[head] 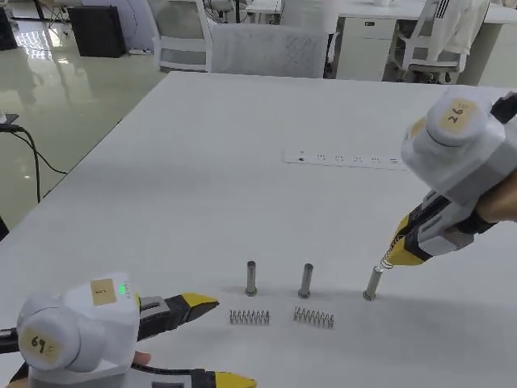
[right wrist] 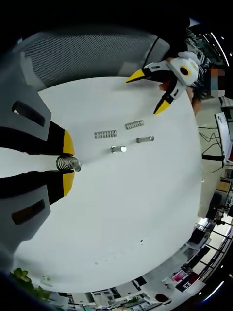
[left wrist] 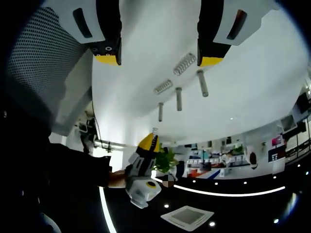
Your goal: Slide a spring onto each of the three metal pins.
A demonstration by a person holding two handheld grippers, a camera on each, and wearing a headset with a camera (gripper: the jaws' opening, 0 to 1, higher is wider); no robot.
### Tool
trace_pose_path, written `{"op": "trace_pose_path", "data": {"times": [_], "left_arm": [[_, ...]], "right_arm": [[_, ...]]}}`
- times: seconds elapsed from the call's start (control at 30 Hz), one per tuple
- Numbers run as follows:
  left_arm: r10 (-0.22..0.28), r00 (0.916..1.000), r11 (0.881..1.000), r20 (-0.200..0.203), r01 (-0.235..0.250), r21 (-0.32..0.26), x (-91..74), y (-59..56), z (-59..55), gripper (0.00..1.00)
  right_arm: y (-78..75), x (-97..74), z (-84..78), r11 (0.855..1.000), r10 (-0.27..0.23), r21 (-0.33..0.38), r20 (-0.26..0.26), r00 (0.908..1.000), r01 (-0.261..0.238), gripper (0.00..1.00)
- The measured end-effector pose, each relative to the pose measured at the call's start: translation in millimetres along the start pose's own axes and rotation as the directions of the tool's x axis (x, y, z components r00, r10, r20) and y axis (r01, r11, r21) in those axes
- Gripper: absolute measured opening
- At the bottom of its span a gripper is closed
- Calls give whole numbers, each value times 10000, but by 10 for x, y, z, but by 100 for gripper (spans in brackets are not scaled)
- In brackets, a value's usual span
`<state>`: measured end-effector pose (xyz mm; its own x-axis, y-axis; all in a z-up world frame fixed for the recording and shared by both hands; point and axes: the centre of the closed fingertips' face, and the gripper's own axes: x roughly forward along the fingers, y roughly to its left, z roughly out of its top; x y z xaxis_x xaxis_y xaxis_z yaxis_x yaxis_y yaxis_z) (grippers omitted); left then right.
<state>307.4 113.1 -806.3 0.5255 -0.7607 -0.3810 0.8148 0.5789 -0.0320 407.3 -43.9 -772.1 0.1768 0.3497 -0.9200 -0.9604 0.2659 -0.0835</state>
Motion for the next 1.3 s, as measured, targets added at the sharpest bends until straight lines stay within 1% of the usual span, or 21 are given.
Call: {"op": "trace_pose_path", "data": {"times": [0.13, 0.2, 0.6, 0.83, 1.03, 1.3], "left_arm": [[43, 10000, 10000, 4, -43, 46, -4, 8, 4, 59], [59, 10000, 10000, 17, -59, 48, -7, 11, 6, 60], [21, 10000, 9999, -13, -21, 103, -4, -2, 3, 59], [1, 10000, 9999, 17, -1, 126, -12, 0, 9, 57], [0, 10000, 9999, 3, 0, 120, -15, 1, 4, 56], [-5, 10000, 9999, 17, 5, 124, -18, -4, 16, 56]], "right_arm": [[-39, 75, -25, 10000, 35, -29, -209, 9998, -36, 8], [-53, 96, -27, 10000, 55, -28, -230, 9997, -55, 8], [-44, 170, -29, 9995, 304, 15, -403, 9987, -303, 8], [-59, 248, -52, 9993, 387, 32, -607, 9974, -385, 8], [-57, 366, -75, 9985, 539, 103, -771, 9956, -532, 8], [-49, 562, -160, 9978, 626, 285, -949, 9935, -602, 8]]}}
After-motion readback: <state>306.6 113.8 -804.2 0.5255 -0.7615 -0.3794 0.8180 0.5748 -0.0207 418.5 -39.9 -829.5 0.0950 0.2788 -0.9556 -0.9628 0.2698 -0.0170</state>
